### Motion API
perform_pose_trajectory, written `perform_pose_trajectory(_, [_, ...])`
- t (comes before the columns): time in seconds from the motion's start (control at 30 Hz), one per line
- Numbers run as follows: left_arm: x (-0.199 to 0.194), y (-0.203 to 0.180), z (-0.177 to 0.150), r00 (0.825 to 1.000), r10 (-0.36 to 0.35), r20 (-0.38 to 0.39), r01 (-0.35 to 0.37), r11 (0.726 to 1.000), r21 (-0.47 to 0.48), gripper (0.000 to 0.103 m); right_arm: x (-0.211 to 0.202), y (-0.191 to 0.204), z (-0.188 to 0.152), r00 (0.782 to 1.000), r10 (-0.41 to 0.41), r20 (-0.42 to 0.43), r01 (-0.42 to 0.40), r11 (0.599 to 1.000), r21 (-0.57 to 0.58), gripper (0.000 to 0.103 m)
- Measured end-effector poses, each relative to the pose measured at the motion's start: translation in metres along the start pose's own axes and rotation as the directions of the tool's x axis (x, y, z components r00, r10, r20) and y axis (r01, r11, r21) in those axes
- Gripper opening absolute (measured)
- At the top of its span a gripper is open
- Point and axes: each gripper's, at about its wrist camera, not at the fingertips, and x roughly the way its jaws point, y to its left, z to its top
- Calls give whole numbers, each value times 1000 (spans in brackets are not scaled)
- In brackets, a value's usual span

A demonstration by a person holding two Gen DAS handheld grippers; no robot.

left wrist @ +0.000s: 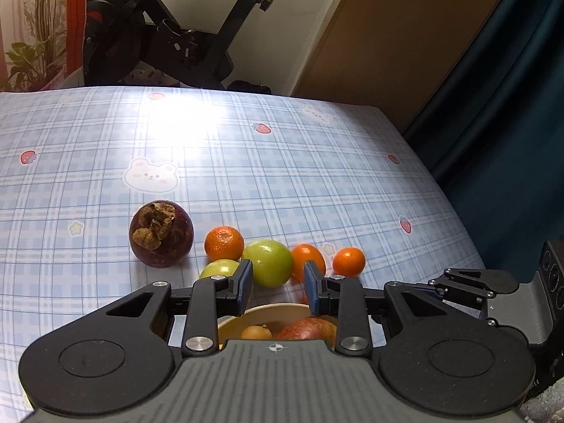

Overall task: Organize fruits
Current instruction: 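Grasp a tangerine with the right tool while the left tool grasps another tangerine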

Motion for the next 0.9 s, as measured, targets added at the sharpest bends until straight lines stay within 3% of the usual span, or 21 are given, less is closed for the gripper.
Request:
perform_pose_trajectory(0.3, [7,6,15,999,20,44,-18,999,-52,32,6,-25,2,994,-102,34,101,995,25,32])
perform_pose_trajectory(0.5, [25,-21,26,999,18,39,-19,999,30,32,17,-35,-1,994,-106,19,105,994,21,33])
perform_pose_trajectory(0.7, [41,-28,31,1000,1,13,-1,999,50,32,20,-40,-2,995,-93,33,92,995,35,36])
perform_pose_trajectory(0.77, [45,-30,30,1000,0,3,-1,999,54,32,19,-41,-1,995,-85,48,83,996,39,40])
perform_pose_trajectory(0.83, [51,-32,30,1000,-1,-9,1,998,58,32,20,-41,2,995,-72,66,69,997,44,53])
perform_pose_trajectory(0.9, [56,-34,30,1000,1,-18,0,998,67,32,24,-41,5,996,-60,71,56,997,52,54])
